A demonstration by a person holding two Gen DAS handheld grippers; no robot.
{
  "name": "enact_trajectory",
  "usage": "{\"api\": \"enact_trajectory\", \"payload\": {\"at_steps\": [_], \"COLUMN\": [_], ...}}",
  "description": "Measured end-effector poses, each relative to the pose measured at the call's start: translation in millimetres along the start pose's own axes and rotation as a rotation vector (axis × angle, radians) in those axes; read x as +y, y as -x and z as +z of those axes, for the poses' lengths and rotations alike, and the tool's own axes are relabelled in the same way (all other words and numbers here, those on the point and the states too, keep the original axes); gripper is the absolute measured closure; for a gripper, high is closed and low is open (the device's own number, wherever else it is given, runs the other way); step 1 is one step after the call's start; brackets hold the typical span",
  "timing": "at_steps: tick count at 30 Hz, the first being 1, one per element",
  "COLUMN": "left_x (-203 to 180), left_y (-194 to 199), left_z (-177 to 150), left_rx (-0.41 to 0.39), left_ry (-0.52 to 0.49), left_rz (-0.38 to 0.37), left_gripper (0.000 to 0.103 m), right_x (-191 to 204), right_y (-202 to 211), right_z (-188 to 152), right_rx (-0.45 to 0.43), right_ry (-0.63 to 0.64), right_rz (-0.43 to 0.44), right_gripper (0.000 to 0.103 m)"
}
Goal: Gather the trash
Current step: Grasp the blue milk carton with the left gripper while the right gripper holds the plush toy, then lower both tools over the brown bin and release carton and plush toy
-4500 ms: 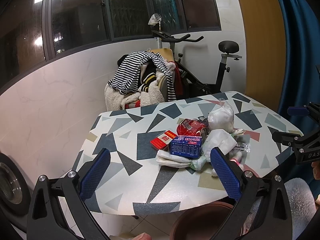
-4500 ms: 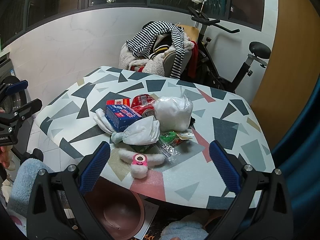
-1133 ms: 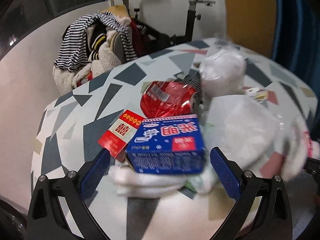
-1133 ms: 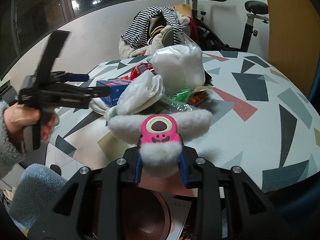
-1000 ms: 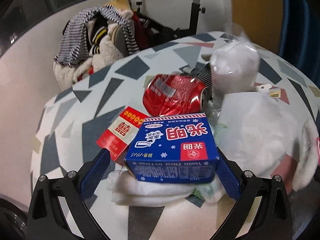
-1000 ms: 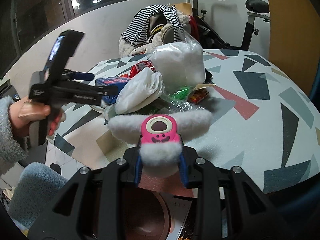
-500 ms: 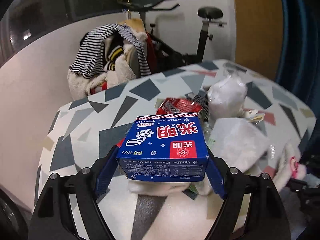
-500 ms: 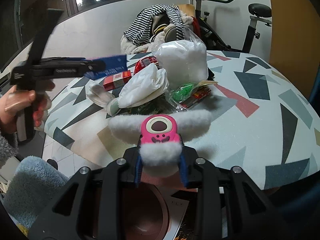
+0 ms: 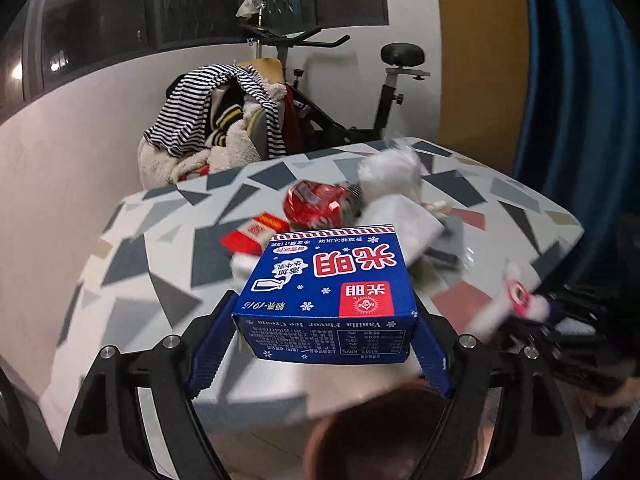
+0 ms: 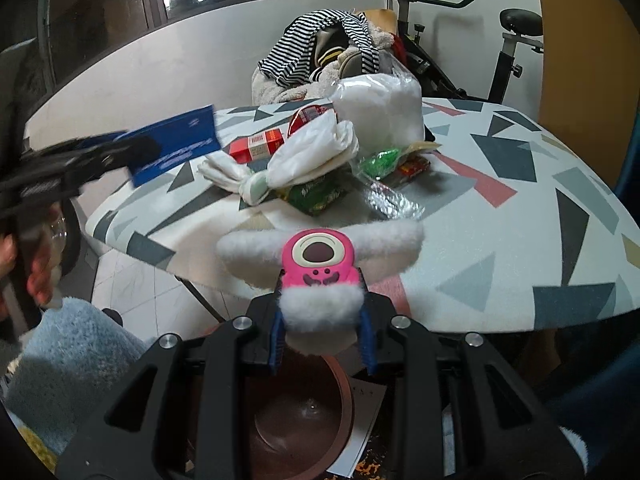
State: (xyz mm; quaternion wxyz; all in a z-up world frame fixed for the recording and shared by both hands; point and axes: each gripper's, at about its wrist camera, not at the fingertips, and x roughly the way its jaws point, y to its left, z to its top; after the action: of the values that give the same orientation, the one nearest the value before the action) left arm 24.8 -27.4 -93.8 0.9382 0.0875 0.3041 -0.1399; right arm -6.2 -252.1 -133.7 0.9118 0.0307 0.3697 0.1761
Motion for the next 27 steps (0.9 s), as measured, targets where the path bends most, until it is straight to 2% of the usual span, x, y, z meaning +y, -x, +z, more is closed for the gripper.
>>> {"api": "enact_trajectory", "payload": {"at_steps": [5, 10, 13, 15, 18, 20, 27], "left_x": [-11.9, -20.2, -25.9, -34.4, -40.7, -42.3, -36.4], "left_y": [22.5, 24.4, 16.3, 7.2, -10.2, -22.7, -69.1], "left_z": [-41.5, -80.2, -104.3, -119.1, -128.7, -132.3, -152.5], "left_rx": [0.013, 0.055, 0.104, 0.154, 0.225, 0.258, 0.420], "left_ry": [0.030, 0.081, 0.105, 0.076, 0.063, 0.066, 0.146], "left_rz": [-0.055, -0.089, -0.107, -0.110, -0.153, -0.152, -0.179], "left_gripper": [0.024, 0.024, 0.024, 0.024, 0.024, 0.024, 0.024], "right_x": [-3.5, -7.1, -9.9, -10.1, -6.8, -1.4, 13.3], "right_y": [5.2, 9.0, 8.9, 8.5, 6.3, 2.3, -7.9], "right_z": [-10.5, -18.3, -21.4, -22.0, -23.7, -25.4, -32.6], "right_rx": [-0.001, -0.001, 0.003, 0.003, 0.007, 0.017, 0.057], "right_ry": [-0.028, -0.047, -0.063, -0.068, -0.056, -0.035, 0.034], "right_rz": [-0.002, -0.010, -0.008, -0.006, -0.001, 0.008, 0.027], "right_gripper": [0.071, 0.071, 0.071, 0.071, 0.071, 0.071, 0.071]}}
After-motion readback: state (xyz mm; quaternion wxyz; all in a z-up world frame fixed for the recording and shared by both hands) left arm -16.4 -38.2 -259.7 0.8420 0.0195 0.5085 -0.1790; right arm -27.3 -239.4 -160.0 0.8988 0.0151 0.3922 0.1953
